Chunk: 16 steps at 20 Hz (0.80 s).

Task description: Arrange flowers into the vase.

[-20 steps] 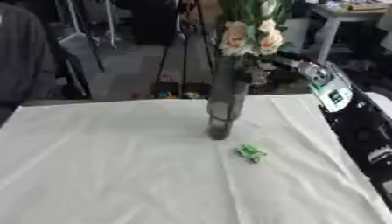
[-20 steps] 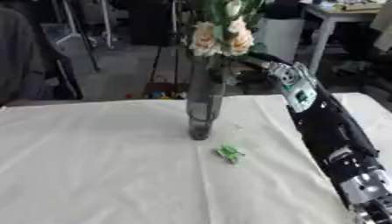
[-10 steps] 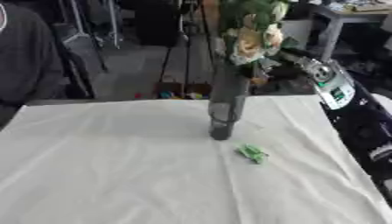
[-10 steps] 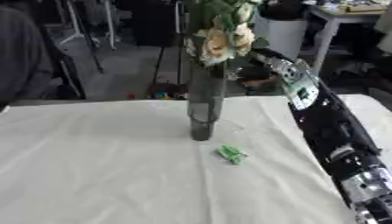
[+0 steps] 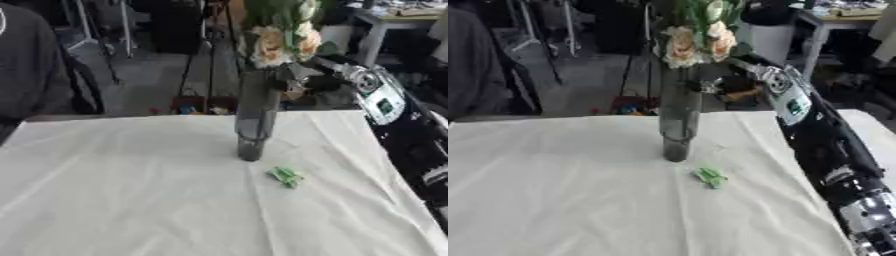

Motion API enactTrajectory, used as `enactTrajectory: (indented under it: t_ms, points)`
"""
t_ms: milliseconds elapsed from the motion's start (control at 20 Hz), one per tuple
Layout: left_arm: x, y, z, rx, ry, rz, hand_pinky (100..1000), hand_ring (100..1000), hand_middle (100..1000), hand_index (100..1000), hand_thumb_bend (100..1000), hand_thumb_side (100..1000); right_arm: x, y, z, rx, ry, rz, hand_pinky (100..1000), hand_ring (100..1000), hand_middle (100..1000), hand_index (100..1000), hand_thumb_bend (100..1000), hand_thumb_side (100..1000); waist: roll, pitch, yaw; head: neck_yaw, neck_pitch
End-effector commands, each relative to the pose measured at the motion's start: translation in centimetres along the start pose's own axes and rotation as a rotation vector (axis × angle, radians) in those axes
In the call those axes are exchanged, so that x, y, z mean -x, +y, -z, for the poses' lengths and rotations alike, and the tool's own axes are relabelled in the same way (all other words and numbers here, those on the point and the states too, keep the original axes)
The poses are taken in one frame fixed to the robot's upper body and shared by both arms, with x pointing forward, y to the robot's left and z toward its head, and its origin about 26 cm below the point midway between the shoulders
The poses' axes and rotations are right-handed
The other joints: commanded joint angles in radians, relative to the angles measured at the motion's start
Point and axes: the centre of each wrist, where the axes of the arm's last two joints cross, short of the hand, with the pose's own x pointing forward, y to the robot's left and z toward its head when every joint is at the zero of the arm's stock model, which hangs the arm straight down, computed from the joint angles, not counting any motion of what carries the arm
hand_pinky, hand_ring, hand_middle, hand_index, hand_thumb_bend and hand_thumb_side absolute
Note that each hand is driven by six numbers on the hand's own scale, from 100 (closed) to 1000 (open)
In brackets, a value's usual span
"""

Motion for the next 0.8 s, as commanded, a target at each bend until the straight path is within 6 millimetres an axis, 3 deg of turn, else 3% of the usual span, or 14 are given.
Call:
enactTrajectory:
  t_ms: [50,800]
  points:
    - [-0.4,0.6,0.6,0.001,-0.028,0.019,756,657,693,796,605,864,0.5,-1.6,-0.7,0.009,0.024,-0.033,1000,1000,1000,988,651,797,0.002,-0.014,-0.002,0.005,-0.002]
    - [-0.4,0.5,0.5,0.002,-0.023,0.016,756,657,693,796,604,864,0.1,-0.2,0.2,-0.049,0.021,-0.058,1000,1000,1000,993,639,800,0.006,-0.015,0.005,0.003,-0.001]
